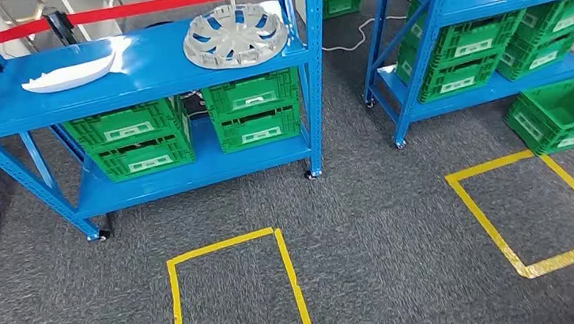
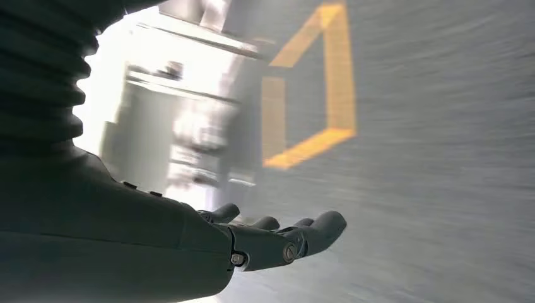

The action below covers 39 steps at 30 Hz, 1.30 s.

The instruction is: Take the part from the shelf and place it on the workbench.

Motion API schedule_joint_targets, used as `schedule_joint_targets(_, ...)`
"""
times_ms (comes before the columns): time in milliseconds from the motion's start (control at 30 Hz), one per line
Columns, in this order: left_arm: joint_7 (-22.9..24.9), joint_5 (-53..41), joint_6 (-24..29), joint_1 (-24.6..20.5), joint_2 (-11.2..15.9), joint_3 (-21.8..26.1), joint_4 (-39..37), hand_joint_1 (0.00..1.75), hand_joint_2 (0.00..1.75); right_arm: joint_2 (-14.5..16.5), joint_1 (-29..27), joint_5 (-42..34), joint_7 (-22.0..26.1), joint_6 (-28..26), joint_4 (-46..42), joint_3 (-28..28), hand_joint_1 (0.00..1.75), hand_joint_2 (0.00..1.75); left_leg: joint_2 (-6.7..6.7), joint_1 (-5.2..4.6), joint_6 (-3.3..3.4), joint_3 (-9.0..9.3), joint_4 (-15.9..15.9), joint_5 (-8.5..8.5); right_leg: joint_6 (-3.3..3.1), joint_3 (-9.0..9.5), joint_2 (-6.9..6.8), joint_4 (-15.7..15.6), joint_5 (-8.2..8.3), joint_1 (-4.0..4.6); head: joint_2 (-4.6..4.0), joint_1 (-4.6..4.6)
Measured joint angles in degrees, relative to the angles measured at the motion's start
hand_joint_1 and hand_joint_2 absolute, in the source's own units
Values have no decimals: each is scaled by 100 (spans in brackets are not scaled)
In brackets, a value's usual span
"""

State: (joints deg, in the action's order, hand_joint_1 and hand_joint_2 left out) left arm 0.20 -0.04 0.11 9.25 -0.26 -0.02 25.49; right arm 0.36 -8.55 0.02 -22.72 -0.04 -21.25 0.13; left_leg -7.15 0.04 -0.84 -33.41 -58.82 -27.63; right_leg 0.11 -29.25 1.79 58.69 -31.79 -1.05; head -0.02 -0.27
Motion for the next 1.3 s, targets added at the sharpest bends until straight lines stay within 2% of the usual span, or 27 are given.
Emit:
schedule_joint_targets(100,1,0,-2,337,-1,0,-415,0,0,15,340,0,5,0,-421,0,0,175,279,-4,-45,-103,-263,-165,-80,14,-86,-22,26,-28,1,-22)
schedule_joint_targets(167,3,0,-4,611,4,0,-815,0,0,17,613,0,9,0,-816,-1,0,175,557,-5,-91,-436,-942,-531,-128,28,-182,-23,16,-15,1,-48)
schedule_joint_targets(200,4,0,-4,720,10,0,-990,0,0,15,720,0,12,0,-983,-2,0,175,618,-1,-108,-635,-1328,-691,-137,37,-237,-22,3,-7,1,-50)
schedule_joint_targets(233,5,0,-4,808,17,0,-1122,0,0,14,800,0,20,0,-1107,-3,0,175,645,3,-116,-776,-1595,-762,-141,50,-292,-21,-13,-1,0,-50)
schedule_joint_targets(267,5,0,-4,868,22,0,-1212,0,0,13,848,0,48,0,-1192,-3,0,175,661,5,-116,-813,-1655,-716,-138,70,-347,-21,-33,2,1,-50)
schedule_joint_targets(300,4,0,-4,889,26,0,-1251,0,0,12,858,0,103,0,-1233,-4,0,175,686,5,-107,-732,-1481,-567,-130,100,-407,-21,-57,3,1,-51)
schedule_joint_targets(367,-1,0,-4,787,33,0,-1183,0,0,12,751,0,299,0,-1196,-4,0,175,885,-9,-52,-327,-706,-181,-95,178,-566,-25,-124,10,1,-51)
schedule_joint_targets(433,-6,0,-4,524,34,0,-952,0,0,12,511,0,543,0,-997,-4,0,175,1079,-30,16,-45,-172,-4,-39,250,-744,-37,-191,24,1,-44)
schedule_joint_targets(467,-9,0,-4,367,31,0,-801,0,0,13,373,0,646,0,-853,-4,0,175,1087,-44,48,-23,-125,-11,-7,275,-823,-53,-208,28,1,-40)
schedule_joint_targets(533,-17,0,-4,51,25,0,-463,0,0,25,85,-1,741,0,-529,-1,0,175,923,-39,96,-35,-86,7,58,340,-930,-99,-228,26,0,-35)
schedule_joint_targets(567,-20,0,-4,-106,21,-1,-268,0,0,30,-68,-2,691,0,-350,1,0,175,833,-25,122,-20,-46,22,91,352,-840,-73,-266,22,0,-29)
schedule_joint_targets(633,-20,0,-4,-423,20,-2,135,0,0,28,-385,-2,552,0,38,3,0,175,641,14,171,16,35,61,141,180,-483,313,-497,8,0,-11)
schedule_joint_targets(667,-21,0,-4,-568,21,-2,322,0,0,21,-536,-2,504,0,232,3,0,175,531,13,184,16,47,66,154,-26,-299,690,-666,6,0,-3)
schedule_joint_targets(733,-21,0,-4,-801,24,-2,620,0,0,7,-788,-1,453,0,553,2,0,175,290,12,195,7,42,68,162,-485,-196,1432,-895,10,0,0)
schedule_joint_targets(767,-24,0,-4,-864,24,-2,715,0,0,3,-860,-1,334,0,656,2,0,175,175,11,195,12,38,65,157,-617,-184,1564,-844,13,0,1)
schedule_joint_targets(800,-24,0,-4,-884,24,-2,766,0,0,-3,-878,-1,139,-1,713,2,0,175,78,11,189,24,33,62,148,-640,-171,1458,-673,15,0,1)
schedule_joint_targets(833,-23,0,-4,-861,22,-1,770,0,0,-9,-847,0,-52,-1,726,2,0,175,0,11,181,40,29,56,135,-555,-134,1142,-423,15,0,1)
schedule_joint_targets(900,-17,0,-4,-705,14,1,646,0,0,-17,-674,0,-230,-1,619,2,0,87,-90,4,142,51,15,32,96,-272,50,361,0,22,0,1)
schedule_joint_targets(933,-11,0,-4,-576,9,2,529,0,0,-16,-542,0,-181,0,517,2,0,44,-108,-3,114,44,13,18,65,-175,119,126,96,29,0,-1)
schedule_joint_targets(967,-7,0,-4,-426,6,2,385,0,0,-14,-390,0,-125,0,377,2,0,0,-117,-10,84,34,18,6,29,-134,162,23,121,44,0,-4)
schedule_joint_targets(1033,0,0,-4,-86,4,2,40,0,0,-10,-46,0,-79,0,34,2,0,0,-127,-11,22,32,39,-1,-61,-120,107,5,131,54,1,-8)
schedule_joint_targets(1100,0,0,-5,243,0,1,-342,0,0,-3,279,0,-67,0,-358,2,0,0,106,-12,-30,-9,-98,-96,-148,-101,65,-26,163,43,1,-19)
schedule_joint_targets(1167,1,0,-6,520,2,0,-737,0,0,3,554,0,-42,0,-747,1,0,0,481,-11,-77,-273,-674,-446,-204,-91,23,-41,176,43,1,-42)
schedule_joint_targets(1200,3,0,-7,629,8,0,-917,0,0,2,662,0,-28,0,-919,0,0,0,591,-5,-100,-473,-1079,-657,-216,-93,1,-39,171,50,1,-52)
schedule_joint_targets(1233,3,0,-7,718,15,0,-1065,0,0,-1,748,0,-20,0,-1056,-1,0,0,634,3,-117,-647,-1431,-803,-216,-94,-21,-37,166,55,1,-51)
schedule_joint_targets(1267,4,0,-7,788,23,0,-1168,0,0,-4,807,0,-9,0,-1154,-2,0,0,647,9,-125,-738,-1619,-840,-215,-94,-41,-36,160,57,0,-52)
schedule_joint_targets(1300,5,0,-7,830,29,0,-1231,0,0,-5,839,0,22,0,-1213,-3,0,0,652,12,-126,-714,-1583,-762,-208,-89,-57,-36,153,57,0,-52)
